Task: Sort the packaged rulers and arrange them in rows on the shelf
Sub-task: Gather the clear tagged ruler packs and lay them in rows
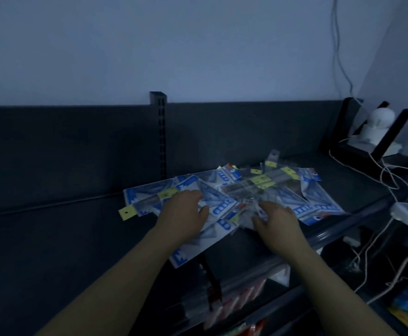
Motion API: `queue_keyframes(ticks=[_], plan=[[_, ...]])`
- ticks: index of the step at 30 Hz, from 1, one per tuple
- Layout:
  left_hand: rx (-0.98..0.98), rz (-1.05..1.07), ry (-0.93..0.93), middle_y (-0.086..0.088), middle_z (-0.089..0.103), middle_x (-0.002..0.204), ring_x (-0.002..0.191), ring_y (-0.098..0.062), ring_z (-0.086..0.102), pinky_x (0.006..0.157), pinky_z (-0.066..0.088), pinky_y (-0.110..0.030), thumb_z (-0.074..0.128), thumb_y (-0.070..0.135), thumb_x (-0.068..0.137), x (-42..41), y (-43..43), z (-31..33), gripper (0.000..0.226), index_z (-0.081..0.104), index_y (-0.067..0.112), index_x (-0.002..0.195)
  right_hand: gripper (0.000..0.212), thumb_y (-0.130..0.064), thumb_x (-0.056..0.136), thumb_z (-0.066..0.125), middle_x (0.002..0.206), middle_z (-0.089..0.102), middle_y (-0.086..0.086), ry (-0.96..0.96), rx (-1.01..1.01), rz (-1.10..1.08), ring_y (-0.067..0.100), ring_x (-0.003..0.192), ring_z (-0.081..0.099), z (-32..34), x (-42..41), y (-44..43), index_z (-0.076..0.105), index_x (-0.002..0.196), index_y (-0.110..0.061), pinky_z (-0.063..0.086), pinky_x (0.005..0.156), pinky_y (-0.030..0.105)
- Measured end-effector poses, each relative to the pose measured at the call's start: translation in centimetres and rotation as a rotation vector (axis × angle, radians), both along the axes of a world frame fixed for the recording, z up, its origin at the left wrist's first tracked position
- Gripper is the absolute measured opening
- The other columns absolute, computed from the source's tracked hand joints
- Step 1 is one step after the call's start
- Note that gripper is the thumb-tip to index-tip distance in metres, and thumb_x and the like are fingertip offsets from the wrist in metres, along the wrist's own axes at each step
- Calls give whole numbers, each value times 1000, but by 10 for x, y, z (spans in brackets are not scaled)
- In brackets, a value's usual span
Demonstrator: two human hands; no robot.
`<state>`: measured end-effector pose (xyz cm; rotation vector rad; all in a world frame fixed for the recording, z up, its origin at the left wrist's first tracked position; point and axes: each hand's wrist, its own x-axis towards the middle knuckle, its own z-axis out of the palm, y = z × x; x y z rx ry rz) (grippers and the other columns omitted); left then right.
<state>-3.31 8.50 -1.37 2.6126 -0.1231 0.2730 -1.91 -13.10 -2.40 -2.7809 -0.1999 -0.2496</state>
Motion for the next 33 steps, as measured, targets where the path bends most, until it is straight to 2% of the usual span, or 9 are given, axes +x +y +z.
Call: queue_keyframes(ticks=[8, 12, 15, 18, 20, 23, 25, 30, 33], plan=[[-18, -96, 84, -11, 62, 111, 103, -27, 58, 81, 46, -34, 49, 29, 97, 90, -50, 8, 30, 58, 6, 114, 33, -23, 95, 48, 128, 58, 12, 59, 71, -166, 29, 120, 50, 7, 43, -48, 58, 122, -7, 31, 106, 38], [2, -186, 193, -18, 62, 107, 95, -30, 59, 73, 43, -32, 49, 31, 96, 132, -76, 2, 40, 51, 1, 123, 37, -25, 96, 48, 132, 56, 10, 65, 113, -207, 26, 122, 49, 9, 56, -61, 55, 128, -8, 29, 109, 38], [97, -184, 223, -15, 61, 97, 87, -29, 59, 72, 49, -37, 54, 37, 93, 154, -91, -2, 33, 57, 7, 105, 40, -24, 94, 50, 130, 58, 12, 77, 161, -210, 26, 120, 52, 10, 65, -68, 55, 131, -7, 35, 106, 42], [64, -159, 279, -10, 50, 74, 70, -24, 52, 62, 40, -32, 59, 34, 92, 167, -99, 2, 30, 50, 10, 78, 40, -26, 94, 52, 129, 59, 11, 102, 196, -219, 26, 118, 54, 12, 72, -74, 54, 131, -9, 34, 108, 44], [25, -136, 313, -12, 55, 87, 80, -26, 55, 69, 43, -35, 61, 34, 92, 175, -99, 5, 32, 56, 3, 100, 36, -26, 95, 52, 121, 62, 11, 104, 202, -212, 26, 111, 58, 12, 79, -78, 57, 127, -10, 35, 107, 45], [40, -110, 327, -15, 52, 126, 113, -29, 52, 87, 42, -35, 58, 37, 93, 183, -97, 9, 61, 39, 1, 138, 29, -24, 95, 50, 104, 67, 11, 97, 191, -180, 26, 93, 61, 13, 91, -83, 61, 117, -8, 41, 99, 40], [19, -90, 328, -17, 41, 145, 128, -30, 45, 98, 40, -35, 58, 33, 94, 185, -97, 13, 63, 35, 0, 142, 29, -20, 94, 49, 99, 67, 15, 111, 208, -159, 28, 88, 62, 12, 98, -85, 61, 112, -1, 43, 95, 38], [-86, -82, 321, -12, 60, 117, 106, -26, 57, 76, 42, -24, 66, 23, 89, 179, -95, 19, 33, 59, 2, 113, 30, -19, 94, 49, 107, 66, 20, 129, 209, -92, 33, 97, 61, 13, 119, -81, 63, 109, 3, 46, 85, 34], [-121, -76, 382, -2, 57, 107, 97, -20, 56, 79, 50, -29, 82, 41, 71, 173, -96, 17, 58, 57, 6, 110, 22, -22, 91, 54, 97, 67, 13, 180, 178, -33, 27, 89, 61, 14, 131, -77, 66, 95, -4, 44, 71, 31]])
